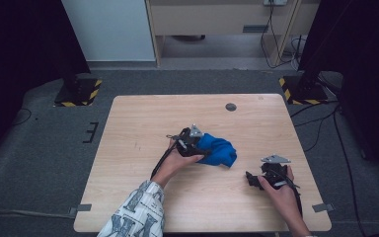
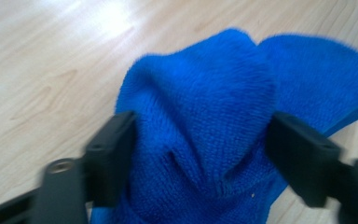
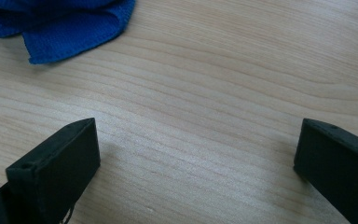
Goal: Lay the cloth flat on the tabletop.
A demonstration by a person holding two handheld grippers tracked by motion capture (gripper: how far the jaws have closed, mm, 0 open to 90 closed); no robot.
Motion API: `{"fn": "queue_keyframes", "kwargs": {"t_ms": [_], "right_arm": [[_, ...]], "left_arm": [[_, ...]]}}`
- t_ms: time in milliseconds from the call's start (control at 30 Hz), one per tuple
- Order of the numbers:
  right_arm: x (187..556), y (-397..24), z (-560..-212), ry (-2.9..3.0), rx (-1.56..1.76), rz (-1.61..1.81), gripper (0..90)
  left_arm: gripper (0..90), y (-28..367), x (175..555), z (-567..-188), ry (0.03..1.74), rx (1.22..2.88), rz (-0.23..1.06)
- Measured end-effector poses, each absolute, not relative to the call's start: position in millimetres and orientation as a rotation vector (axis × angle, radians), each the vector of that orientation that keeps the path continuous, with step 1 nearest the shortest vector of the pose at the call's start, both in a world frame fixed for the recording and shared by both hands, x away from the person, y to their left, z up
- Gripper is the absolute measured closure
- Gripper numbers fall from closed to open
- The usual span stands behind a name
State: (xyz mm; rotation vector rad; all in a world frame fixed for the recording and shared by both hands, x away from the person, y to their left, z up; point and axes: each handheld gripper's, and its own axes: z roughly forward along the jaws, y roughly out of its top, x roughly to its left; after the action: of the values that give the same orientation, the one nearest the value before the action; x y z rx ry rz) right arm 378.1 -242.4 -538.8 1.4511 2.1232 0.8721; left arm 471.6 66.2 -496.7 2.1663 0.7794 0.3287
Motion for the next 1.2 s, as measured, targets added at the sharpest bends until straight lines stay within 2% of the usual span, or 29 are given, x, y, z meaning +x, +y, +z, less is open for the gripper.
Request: {"fn": "queue_keyframes", "kwargs": {"t_ms": [100,267,467,533,567,733,767,833,1067,1200], "right_arm": [[376.9,-240.2,-534.9,2.127,1.421,0.872,10.2],[374.1,-236.7,-518.7,2.075,1.365,0.950,11.0],[381.5,-227.8,-499.1,2.105,1.255,1.038,34.6],[391.1,-217.1,-492.3,2.145,1.208,1.092,49.3],[391.1,-217.1,-492.3,2.145,1.208,1.092,49.3],[405.4,-198.9,-482.1,2.206,1.161,1.131,70.5],[405.4,-198.9,-482.1,2.206,1.161,1.131,70.5],[410.9,-194.8,-479.3,2.224,1.142,1.124,78.3],[410.6,-190.9,-477.6,2.250,1.126,1.125,81.7],[405.4,-188.6,-480.7,2.276,1.127,1.125,73.7]], "left_arm": [[8.1,72.0,469.6,-489.9,0.797,2.126,0.338],[6.1,87.6,464.8,-476.5,0.796,2.066,0.356],[9.9,117.1,459.1,-462.4,0.822,1.996,0.399],[15.4,126.4,456.9,-461.3,0.824,1.992,0.407],[15.4,129.6,456.1,-461.3,0.824,1.996,0.407],[19.0,150.5,448.6,-475.3,0.867,2.010,0.423],[21.6,150.5,448.6,-475.3,0.867,2.010,0.423],[23.3,156.4,447.0,-483.0,0.878,2.013,0.418],[24.9,168.7,443.6,-497.6,0.906,2.057,0.402],[26.4,174.3,442.1,-505.9,0.918,2.085,0.378]]}}
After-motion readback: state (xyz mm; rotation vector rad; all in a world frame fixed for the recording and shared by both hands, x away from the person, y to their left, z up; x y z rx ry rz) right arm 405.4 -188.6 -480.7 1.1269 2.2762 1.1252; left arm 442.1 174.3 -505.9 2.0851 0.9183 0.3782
